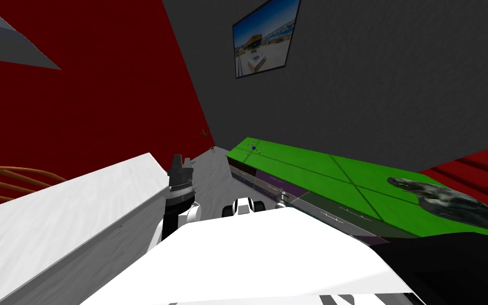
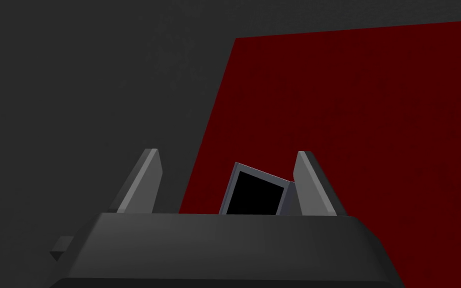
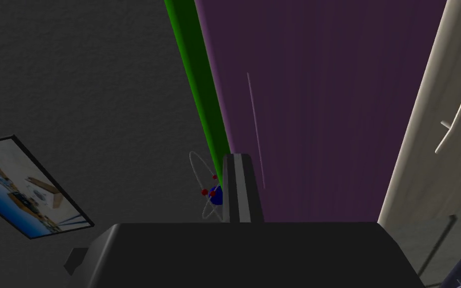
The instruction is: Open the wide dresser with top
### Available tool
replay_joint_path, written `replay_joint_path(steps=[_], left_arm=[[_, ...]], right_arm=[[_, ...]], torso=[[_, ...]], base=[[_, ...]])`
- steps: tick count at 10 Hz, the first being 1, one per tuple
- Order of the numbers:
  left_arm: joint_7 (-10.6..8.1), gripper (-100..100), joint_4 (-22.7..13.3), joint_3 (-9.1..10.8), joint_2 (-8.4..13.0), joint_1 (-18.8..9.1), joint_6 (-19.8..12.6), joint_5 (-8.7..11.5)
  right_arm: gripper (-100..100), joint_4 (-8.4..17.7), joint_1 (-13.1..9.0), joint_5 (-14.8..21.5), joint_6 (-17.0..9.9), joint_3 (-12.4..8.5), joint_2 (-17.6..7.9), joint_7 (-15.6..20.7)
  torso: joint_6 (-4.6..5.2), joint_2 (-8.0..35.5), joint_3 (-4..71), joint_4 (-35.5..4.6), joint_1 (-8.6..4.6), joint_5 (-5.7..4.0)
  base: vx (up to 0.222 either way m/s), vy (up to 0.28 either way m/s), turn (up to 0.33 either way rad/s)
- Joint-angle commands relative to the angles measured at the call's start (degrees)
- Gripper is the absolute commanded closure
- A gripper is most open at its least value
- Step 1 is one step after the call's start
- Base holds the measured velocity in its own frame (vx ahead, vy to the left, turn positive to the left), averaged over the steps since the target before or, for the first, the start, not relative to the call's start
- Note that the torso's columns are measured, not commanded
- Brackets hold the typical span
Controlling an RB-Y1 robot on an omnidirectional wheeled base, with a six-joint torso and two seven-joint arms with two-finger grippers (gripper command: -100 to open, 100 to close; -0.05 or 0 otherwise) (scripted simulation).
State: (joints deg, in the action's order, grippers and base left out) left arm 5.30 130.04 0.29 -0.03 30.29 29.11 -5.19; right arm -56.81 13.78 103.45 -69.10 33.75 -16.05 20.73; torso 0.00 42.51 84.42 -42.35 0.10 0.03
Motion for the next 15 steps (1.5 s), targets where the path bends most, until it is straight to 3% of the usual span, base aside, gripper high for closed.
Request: replay_joint_path(steps=[1, 2, 8, 9, 13, 14, 15], left_arm=[[0.00, 0, 0.00, 0.00, 0.00, 0.00, 0.00, 0.00], [0.00, 0, 0.00, 0.01, 0.01, 0.01, 0.00, 0.00], [0.00, 0, 0.00, 0.02, 0.02, 0.03, 0.01, 0.00], [0.00, 0, 0.00, 0.01, 0.01, 0.02, 0.00, 0.00], [0.00, 0, 0.00, 0.00, 0.00, 0.01, 0.00, 0.00], [0.00, 0, 0.00, 0.00, 0.00, 0.01, 0.00, 0.00], [0.00, 0, 0.00, 0.01, 0.01, 0.02, 0.00, 0.00]], right_arm=[[100, -0.85, 0.39, 0.12, 0.11, 0.14, 0.12, 0.60], [-100, -0.10, 0.07, 0.05, -0.03, -0.01, 0.08, 0.22], [-100, 1.40, -0.64, -0.14, -0.28, -0.35, -0.08, -0.71], [100, 1.39, -0.65, -0.14, -0.28, -0.35, -0.09, -0.71], [100, -1.28, 1.13, 0.73, -0.44, 0.49, 0.49, 0.95], [100, -0.87, 0.87, 0.62, -0.43, 0.38, 0.43, 0.68], [-100, -0.04, 0.45, 0.44, -0.53, 0.17, 0.39, 0.21]], torso=[[0.00, -0.17, 0.10, 0.05, -0.08, -0.03], [-0.01, -0.53, 0.31, 0.13, -0.30, -0.08], [0.01, 0.06, -0.02, 0.00, 0.12, 0.02], [0.00, 0.11, -0.07, -0.03, 0.13, 0.03], [0.00, -0.11, 0.06, 0.03, -0.01, -0.01], [0.00, -0.25, 0.16, 0.07, -0.12, -0.04], [-0.01, -0.49, 0.30, 0.13, -0.29, -0.08]], base=[[-0.080, 0.058, -0.019], [0.071, -0.035, 0.042], [0.104, -0.076, 0.025], [0.008, -0.004, 0.000], [-0.128, 0.086, -0.042], [-0.066, 0.042, -0.011], [0.056, -0.037, 0.037]])
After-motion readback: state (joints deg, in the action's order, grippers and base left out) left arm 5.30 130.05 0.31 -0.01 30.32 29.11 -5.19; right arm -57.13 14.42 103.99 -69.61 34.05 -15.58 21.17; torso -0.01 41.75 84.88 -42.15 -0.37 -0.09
